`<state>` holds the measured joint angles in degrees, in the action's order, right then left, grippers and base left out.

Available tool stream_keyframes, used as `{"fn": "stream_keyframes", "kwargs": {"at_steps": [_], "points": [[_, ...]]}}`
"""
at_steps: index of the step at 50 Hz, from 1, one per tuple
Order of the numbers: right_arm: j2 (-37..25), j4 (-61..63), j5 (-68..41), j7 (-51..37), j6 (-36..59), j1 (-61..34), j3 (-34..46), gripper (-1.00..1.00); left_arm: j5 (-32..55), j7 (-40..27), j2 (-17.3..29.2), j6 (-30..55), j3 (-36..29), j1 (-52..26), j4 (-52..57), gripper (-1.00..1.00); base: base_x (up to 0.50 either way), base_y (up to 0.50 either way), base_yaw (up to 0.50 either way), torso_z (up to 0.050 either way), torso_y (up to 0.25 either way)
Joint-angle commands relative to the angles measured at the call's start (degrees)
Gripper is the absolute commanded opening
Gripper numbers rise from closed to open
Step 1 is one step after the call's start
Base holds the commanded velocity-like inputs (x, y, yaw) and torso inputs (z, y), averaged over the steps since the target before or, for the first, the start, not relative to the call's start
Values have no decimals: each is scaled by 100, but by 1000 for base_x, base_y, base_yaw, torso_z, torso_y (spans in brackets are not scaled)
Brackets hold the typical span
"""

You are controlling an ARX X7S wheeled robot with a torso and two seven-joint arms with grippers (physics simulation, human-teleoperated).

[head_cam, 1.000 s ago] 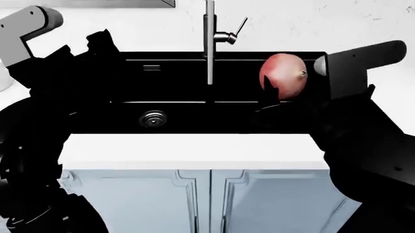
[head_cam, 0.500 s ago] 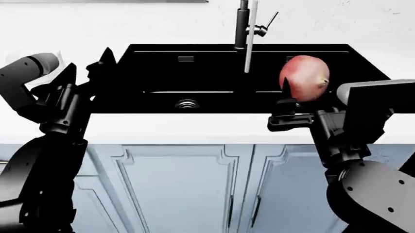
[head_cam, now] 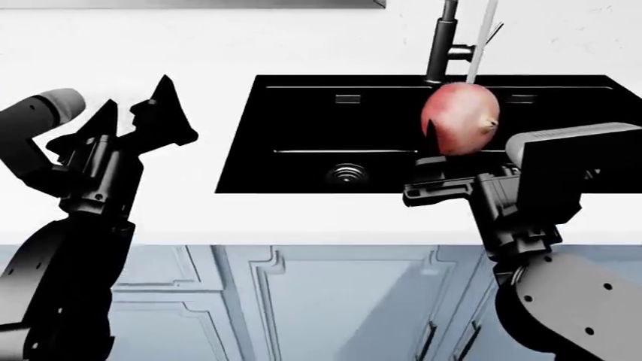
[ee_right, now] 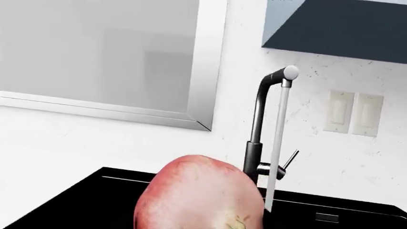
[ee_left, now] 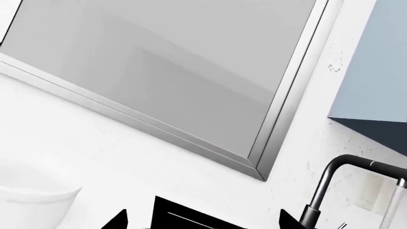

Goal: Pick the bell peppers and zucchinis from the sink and place them in one bowl. Place the pomegranate in the other bowl. Then turn off the sink faucet.

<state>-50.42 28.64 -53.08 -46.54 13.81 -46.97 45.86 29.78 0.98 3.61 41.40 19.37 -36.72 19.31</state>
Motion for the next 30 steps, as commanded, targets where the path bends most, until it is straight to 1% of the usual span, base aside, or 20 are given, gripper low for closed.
{"fn": "stream_keyframes", "kwargs": {"at_steps": [1,12,30], "points": [[40,79,224,13,160,-77,-6,-100,150,-96,56,-54,-35,32,23,100,94,500,0,0,0],[66,68,252,48,173,-92,7,-100,315,-195,120,-80,-56,55,61,100,88,500,0,0,0],[63,130,256,12,209,-94,1,-100,500,-326,215,-126,-119,85,60,100,1,500,0,0,1]]}}
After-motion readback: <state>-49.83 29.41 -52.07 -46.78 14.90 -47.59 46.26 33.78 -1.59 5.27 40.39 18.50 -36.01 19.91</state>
